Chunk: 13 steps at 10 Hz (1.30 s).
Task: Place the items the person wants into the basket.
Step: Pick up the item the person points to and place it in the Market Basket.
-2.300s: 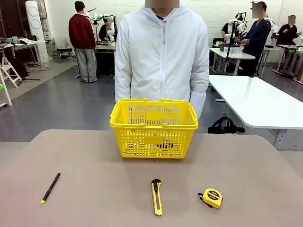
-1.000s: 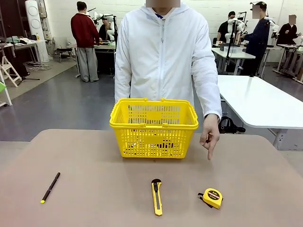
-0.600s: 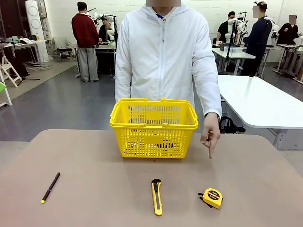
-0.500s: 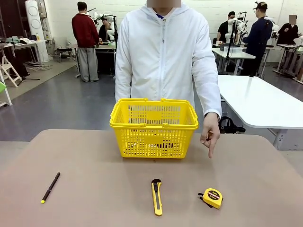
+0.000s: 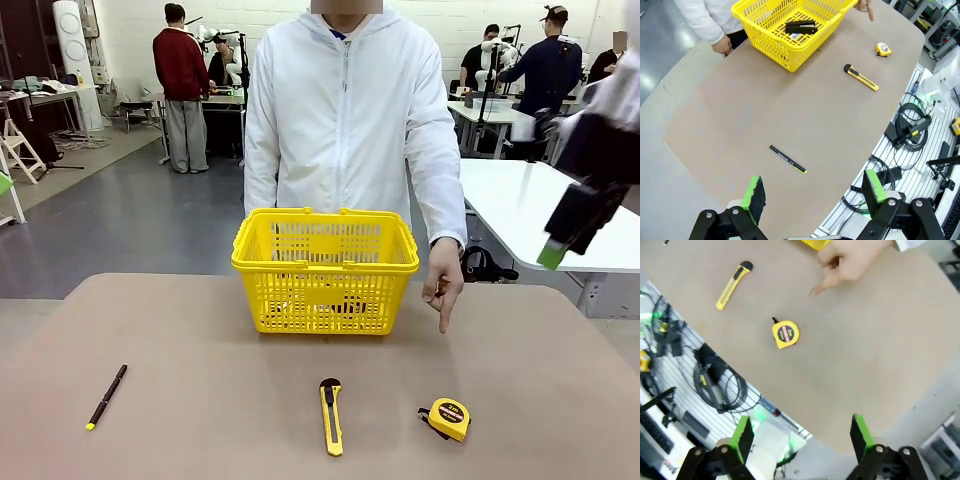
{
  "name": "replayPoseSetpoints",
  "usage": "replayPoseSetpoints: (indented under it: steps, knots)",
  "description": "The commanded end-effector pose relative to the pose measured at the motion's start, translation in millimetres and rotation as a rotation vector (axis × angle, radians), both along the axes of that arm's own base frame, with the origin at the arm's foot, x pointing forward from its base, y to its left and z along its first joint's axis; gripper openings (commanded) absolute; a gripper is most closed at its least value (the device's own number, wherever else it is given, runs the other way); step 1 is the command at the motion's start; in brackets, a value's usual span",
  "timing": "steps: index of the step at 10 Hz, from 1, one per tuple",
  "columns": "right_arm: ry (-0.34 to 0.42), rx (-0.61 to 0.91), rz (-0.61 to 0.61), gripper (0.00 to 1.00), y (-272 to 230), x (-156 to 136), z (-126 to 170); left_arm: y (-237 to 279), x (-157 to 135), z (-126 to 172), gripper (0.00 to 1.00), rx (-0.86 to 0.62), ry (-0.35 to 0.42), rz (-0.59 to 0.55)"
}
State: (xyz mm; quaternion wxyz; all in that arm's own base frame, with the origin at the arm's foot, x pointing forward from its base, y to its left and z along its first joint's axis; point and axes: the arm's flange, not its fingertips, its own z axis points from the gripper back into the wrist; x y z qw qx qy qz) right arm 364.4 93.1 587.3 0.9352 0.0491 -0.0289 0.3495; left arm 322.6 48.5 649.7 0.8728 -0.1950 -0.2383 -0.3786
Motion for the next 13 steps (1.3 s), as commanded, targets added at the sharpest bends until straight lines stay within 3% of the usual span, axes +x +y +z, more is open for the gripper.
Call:
replayPoseSetpoints:
  steps: [1, 2, 5, 11, 13]
  knots:
    - [-0.075, -0.064, -0.003, 1.00, 14, -3, -30, 3, 0, 2, 1.00, -0.001, 0.001, -0.011]
    - [-0.095, -0.066, 0.010, 1.00, 24, -2, -46, 3, 0, 2, 1.00, -0.001, 0.001, -0.011]
    - [-0.052, -0.014, 0.053, 1.00, 36, 1, -82, 3, 0, 2, 1.00, -0.001, 0.001, -0.011]
    - [-0.053, -0.047, 0.063, 1.00, 37, -1, -74, 3, 0, 2, 1.00, -0.001, 0.001, -0.011]
    - [-0.060, -0.076, 0.106, 1.00, 48, -4, -93, 3, 0, 2, 1.00, -0.001, 0.001, -0.011]
